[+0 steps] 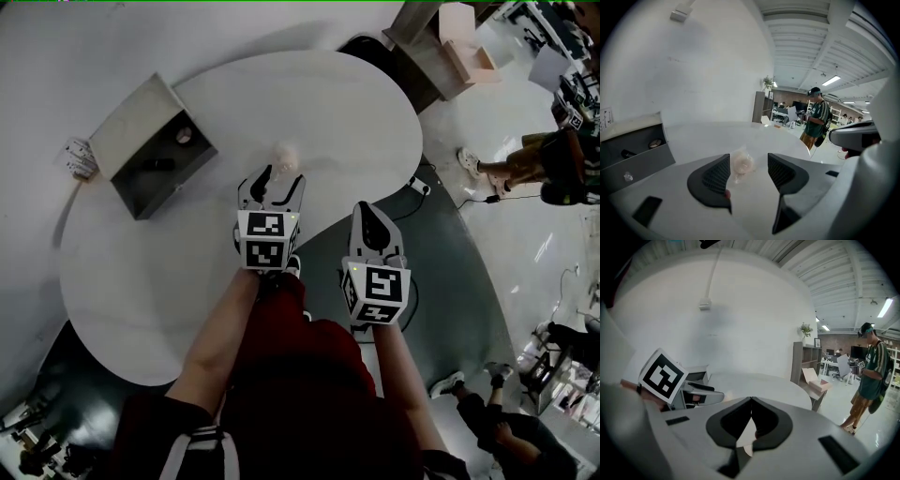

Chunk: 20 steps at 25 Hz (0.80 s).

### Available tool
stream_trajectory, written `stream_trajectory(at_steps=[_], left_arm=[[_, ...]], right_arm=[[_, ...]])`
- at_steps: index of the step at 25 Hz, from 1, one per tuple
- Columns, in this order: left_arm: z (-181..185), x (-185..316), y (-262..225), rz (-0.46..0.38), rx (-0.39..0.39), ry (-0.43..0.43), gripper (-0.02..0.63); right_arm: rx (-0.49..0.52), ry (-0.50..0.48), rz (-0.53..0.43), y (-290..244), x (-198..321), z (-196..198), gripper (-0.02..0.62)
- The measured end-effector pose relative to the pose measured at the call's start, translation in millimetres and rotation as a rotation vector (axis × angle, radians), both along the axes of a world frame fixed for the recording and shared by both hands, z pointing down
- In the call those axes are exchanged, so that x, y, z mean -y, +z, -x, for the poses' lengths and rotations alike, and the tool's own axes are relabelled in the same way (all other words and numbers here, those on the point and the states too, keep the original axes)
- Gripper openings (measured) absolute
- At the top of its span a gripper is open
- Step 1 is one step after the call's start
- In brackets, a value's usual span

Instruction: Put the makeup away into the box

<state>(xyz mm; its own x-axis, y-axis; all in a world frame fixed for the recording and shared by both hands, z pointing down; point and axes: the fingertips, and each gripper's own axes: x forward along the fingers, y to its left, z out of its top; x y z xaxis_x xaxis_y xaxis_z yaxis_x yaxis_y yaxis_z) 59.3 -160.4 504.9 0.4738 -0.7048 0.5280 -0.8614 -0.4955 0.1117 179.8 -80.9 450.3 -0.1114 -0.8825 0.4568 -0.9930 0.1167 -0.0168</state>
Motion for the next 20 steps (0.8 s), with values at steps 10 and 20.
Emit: stream_trajectory(at_steps=[10, 20], left_arm=[[-3, 24, 17, 0.056, 0.026, -0.024, 0.245], [-6, 44, 33, 0.129, 0.030, -0.032, 0.245]], right_arm=[[0.010, -0.003, 0.028, 9, 16, 2, 0.014], [-0.003, 0.001, 0.065, 20, 31, 0, 0.014]])
